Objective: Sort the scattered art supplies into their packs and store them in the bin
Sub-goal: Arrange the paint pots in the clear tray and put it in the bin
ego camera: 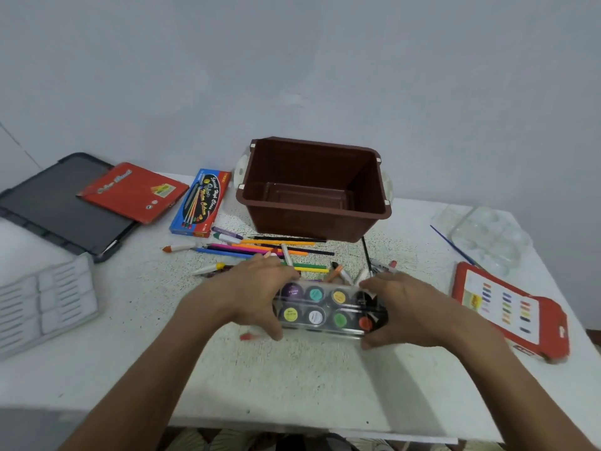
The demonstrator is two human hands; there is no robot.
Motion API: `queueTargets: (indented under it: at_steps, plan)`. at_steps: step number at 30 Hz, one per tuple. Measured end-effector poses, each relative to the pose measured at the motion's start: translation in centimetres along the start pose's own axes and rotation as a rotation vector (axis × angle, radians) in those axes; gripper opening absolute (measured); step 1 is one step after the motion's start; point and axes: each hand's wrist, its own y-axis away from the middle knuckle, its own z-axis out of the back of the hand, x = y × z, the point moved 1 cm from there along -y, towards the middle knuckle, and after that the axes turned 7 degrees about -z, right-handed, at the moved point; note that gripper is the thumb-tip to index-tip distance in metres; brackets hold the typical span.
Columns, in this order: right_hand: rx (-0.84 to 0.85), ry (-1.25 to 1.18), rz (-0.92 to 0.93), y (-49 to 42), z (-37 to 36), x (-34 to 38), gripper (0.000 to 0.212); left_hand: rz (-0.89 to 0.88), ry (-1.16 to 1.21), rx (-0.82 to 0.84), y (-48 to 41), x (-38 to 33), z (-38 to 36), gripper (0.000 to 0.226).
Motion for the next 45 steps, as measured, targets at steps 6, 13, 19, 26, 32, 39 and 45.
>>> queueTargets:
  at_steps: [6,13,19,26,32,39,45]
  plan:
    - [-0.181,0.030,0.029,-2.9,7.4,-1.8,0.089,0.044,-0.056,-0.162,-1.9,0.8,7.2,0.095]
    - [-0.344,0.043,0.042,-9.3,12.6,-3.5,0.094,0.082,-0.089,-0.365,-6.2,4.3,12.4,0.098]
    - [-0.360,0.114,0.030,-15.4,12.8,-4.1,0.099,0.133,-0.168,-0.342,-10.3,8.2,13.3,0.099]
    - [-0.322,0.241,0.087,-20.4,10.3,-4.1,0.086,0.110,-0.299,-0.222,-13.7,11.8,11.3,0.094]
    - [-0.234,0.221,0.139,-22.5,7.9,-4.5,0.069,0.051,-0.446,-0.100,-15.4,13.1,10.0,0.077]
    - [-0.254,0.267,0.175,-23.6,6.4,-5.2,0.059,0.023,-0.625,-0.135,-16.0,13.7,9.2,0.071]
    - [-0.272,0.282,0.195,-23.8,6.1,-5.5,0.056,0.003,-0.699,-0.084,-16.0,13.8,9.4,0.071]
